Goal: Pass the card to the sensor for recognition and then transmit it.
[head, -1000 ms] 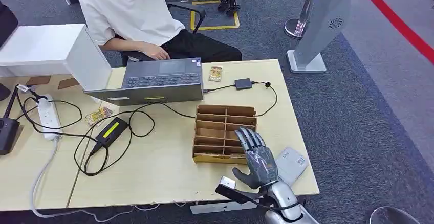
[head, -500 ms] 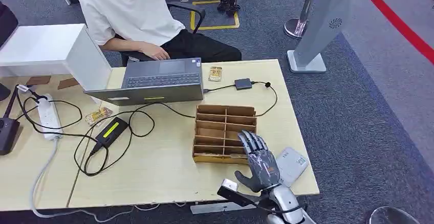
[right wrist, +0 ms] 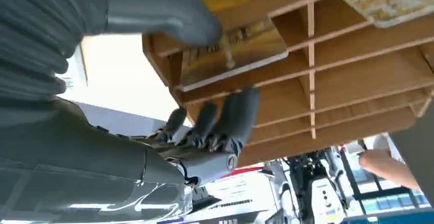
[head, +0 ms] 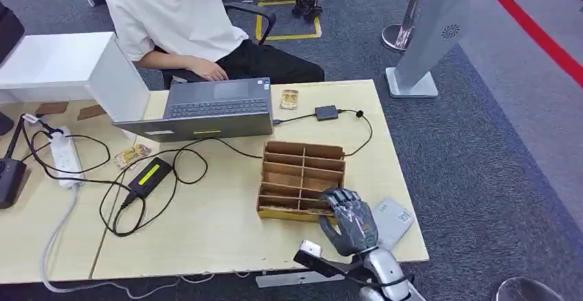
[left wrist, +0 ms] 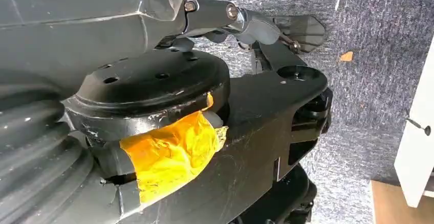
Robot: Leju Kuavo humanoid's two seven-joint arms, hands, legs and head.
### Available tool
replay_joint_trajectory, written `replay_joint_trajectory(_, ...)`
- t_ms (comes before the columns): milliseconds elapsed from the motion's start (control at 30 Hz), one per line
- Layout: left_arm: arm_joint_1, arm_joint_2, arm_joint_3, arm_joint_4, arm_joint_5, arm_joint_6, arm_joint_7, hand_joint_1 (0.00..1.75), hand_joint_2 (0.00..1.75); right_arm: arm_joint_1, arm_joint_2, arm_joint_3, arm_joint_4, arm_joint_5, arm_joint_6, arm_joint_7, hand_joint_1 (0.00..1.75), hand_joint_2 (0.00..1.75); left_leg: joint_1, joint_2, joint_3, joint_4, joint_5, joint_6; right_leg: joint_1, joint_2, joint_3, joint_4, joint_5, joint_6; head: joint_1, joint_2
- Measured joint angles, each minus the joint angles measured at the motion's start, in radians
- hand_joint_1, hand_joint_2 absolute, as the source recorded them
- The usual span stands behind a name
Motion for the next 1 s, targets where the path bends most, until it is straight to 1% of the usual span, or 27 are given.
replay_joint_trajectory(767, 0.0, 0.0, -0.001, 0.0, 0.003, 0.0, 0.0, 0.0, 1.75, 0.001, 0.0, -0.007, -0.013, 0.0, 0.006, -0.001, 1.75, 1.75, 0.0, 0.0, 0.0, 0.0, 0.0, 0.0, 0.0, 0.0, 0.0, 0.0, 0.0, 0.0, 0.0, 0.0)
replay_joint_trajectory(800, 0.0, 0.0, -0.002, 0.0, 0.003, 0.0, -0.002, 0.0, 1.75, 0.001, 0.0, -0.007, -0.014, -0.002, 0.01, -0.001, 1.75, 1.75, 0.0, 0.0, 0.0, 0.0, 0.0, 0.0, 0.0, 0.0, 0.0, 0.0, 0.0, 0.0, 0.0, 0.0)
replay_joint_trajectory(833, 0.001, 0.0, -0.005, 0.0, 0.002, 0.002, -0.018, 0.0, 1.75, 0.001, 0.0, -0.007, -0.015, -0.004, 0.015, -0.002, 1.75, 1.75, 0.0, 0.0, 0.001, 0.0, 0.0, 0.0, 0.0, 0.0, 0.0, 0.0, 0.0, 0.0, 0.0, 0.0)
replay_joint_trajectory(867, 0.001, 0.01, -0.008, 0.0, 0.005, 0.012, -0.03, 0.0, 1.75, 0.006, 0.0, -0.007, -0.022, -0.01, 0.014, 0.0, 1.75, 1.75, 0.0, 0.0, 0.001, 0.0, 0.0, 0.0, 0.0, 0.0, 0.001, 0.0, 0.0, 0.0, 0.0, 0.0)
replay_joint_trajectory(1000, 0.001, 0.019, -0.019, 0.0, -0.001, 0.01, -0.022, 0.0, 1.75, -0.003, 0.0, -0.008, -0.04, -0.034, 0.019, -0.002, 1.75, 1.75, 0.0, 0.002, 0.001, 0.0, 0.0, 0.0, 0.0, 0.001, 0.001, 0.0, 0.0, 0.0, 0.0, 0.0)
